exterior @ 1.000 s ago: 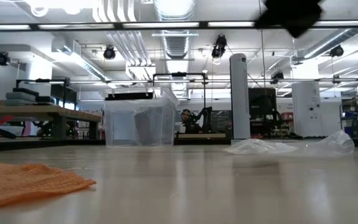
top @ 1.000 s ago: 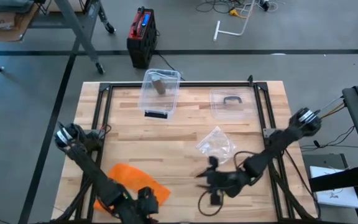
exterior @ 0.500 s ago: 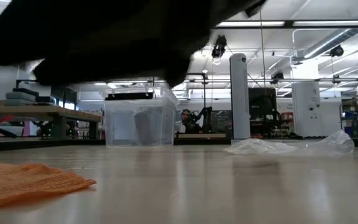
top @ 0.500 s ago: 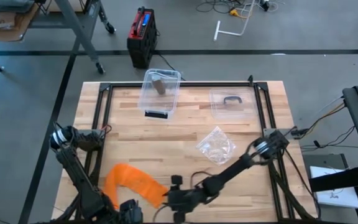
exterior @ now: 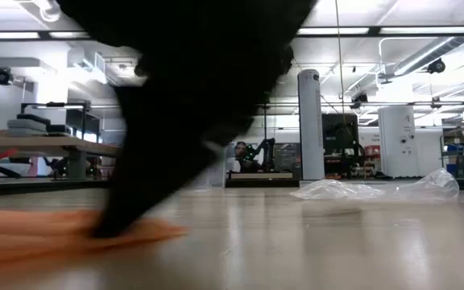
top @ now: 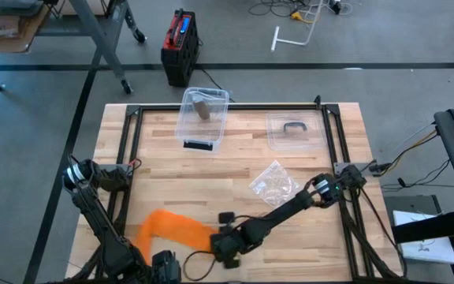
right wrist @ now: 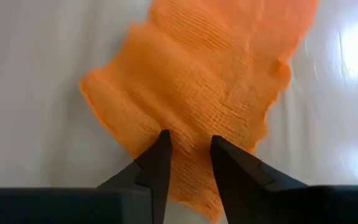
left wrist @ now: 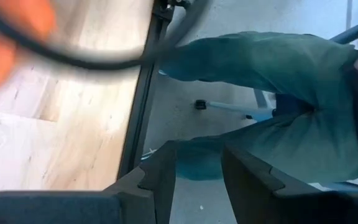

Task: Roll bandage
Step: Roll the orange bandage

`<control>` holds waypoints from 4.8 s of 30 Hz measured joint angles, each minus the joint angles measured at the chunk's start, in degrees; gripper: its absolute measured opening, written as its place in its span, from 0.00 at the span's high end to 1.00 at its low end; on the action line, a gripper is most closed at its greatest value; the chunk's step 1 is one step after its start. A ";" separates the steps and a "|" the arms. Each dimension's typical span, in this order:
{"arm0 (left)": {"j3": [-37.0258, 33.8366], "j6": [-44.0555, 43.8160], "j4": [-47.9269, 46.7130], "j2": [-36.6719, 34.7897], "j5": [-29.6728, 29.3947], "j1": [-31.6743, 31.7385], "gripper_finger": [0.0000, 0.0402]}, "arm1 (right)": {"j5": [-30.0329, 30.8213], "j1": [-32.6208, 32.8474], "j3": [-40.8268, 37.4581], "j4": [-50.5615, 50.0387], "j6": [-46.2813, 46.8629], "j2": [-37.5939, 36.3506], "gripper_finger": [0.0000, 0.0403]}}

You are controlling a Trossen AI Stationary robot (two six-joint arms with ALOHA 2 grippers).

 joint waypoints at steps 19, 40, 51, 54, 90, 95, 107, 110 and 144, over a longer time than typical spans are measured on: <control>-0.73 7.61 -0.90 -0.09 -4.45 0.22 0.71 | -8.58 6.95 -29.81 -26.44 6.38 -29.60 0.71; -0.23 -25.29 -14.54 -1.76 19.99 1.05 0.66 | -5.32 8.72 -48.95 14.70 14.31 -31.95 0.69; -0.40 -50.93 -27.60 -3.14 24.05 -1.25 0.60 | -4.93 12.18 -48.67 8.65 14.47 -35.58 0.70; -0.69 -55.63 -29.84 -3.60 24.29 -1.65 0.60 | -2.70 13.19 -47.53 8.49 14.46 -37.01 0.69; -19.67 -63.90 -10.30 -4.15 29.79 -1.70 0.59 | 1.08 14.01 -45.55 16.35 10.24 -36.47 0.67; -19.83 -63.36 -12.29 -4.15 30.10 -1.70 0.68 | 1.11 14.01 -45.55 17.20 10.48 -36.47 0.65; -19.90 -63.90 -18.42 -6.99 25.73 -1.52 0.92 | 1.56 13.08 -45.55 21.82 10.71 -36.47 0.66; -19.06 -61.68 -23.30 -10.13 21.58 -0.80 0.90 | 1.66 12.50 -45.55 24.70 9.69 -36.13 0.65; 9.64 15.84 -59.55 -28.53 5.20 46.63 0.89 | -0.63 -11.97 -29.41 24.06 -20.73 -41.71 0.57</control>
